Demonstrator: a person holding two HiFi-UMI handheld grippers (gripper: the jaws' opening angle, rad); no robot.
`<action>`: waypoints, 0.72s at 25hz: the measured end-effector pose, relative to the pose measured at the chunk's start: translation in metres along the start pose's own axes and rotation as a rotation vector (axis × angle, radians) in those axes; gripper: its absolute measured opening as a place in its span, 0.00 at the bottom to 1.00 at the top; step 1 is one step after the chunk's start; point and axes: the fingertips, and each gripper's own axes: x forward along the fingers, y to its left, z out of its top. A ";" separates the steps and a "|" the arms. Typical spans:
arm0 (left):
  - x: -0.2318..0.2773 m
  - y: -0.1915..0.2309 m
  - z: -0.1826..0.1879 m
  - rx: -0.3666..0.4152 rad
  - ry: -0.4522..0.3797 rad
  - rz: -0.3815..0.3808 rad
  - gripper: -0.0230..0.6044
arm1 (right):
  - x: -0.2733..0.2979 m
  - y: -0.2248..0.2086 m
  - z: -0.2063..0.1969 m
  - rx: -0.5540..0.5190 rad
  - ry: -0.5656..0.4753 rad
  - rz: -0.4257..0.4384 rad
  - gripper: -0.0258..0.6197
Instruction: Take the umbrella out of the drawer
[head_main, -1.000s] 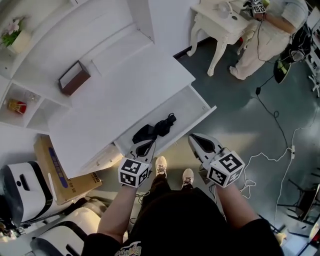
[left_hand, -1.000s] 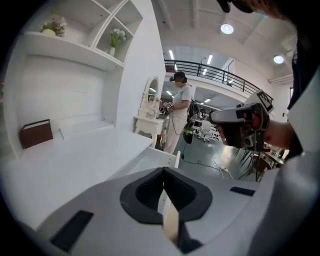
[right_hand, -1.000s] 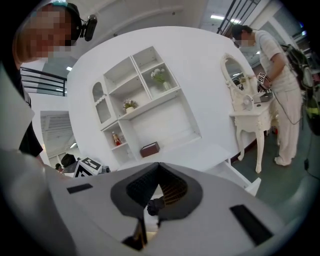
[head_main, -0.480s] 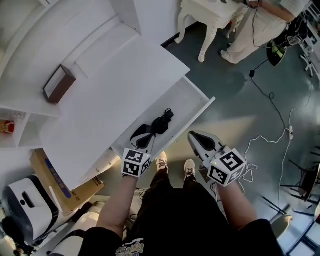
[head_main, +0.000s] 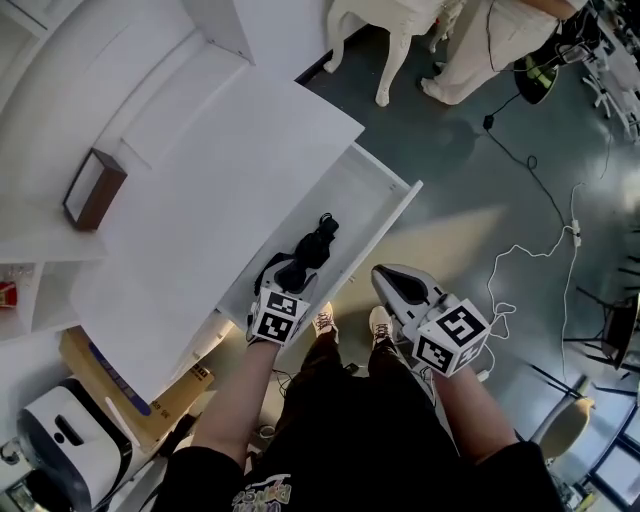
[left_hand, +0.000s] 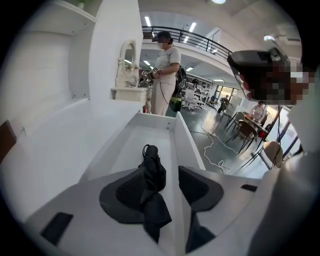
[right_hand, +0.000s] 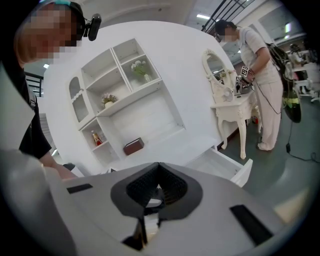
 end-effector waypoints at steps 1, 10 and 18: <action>0.005 0.000 -0.002 0.032 0.021 0.000 0.36 | 0.000 -0.001 -0.002 0.006 0.002 -0.008 0.04; 0.054 0.018 -0.024 0.217 0.177 0.035 0.40 | -0.006 -0.022 -0.020 0.064 0.004 -0.067 0.04; 0.075 0.025 -0.040 0.318 0.270 0.035 0.41 | -0.004 -0.034 -0.034 0.111 0.005 -0.092 0.04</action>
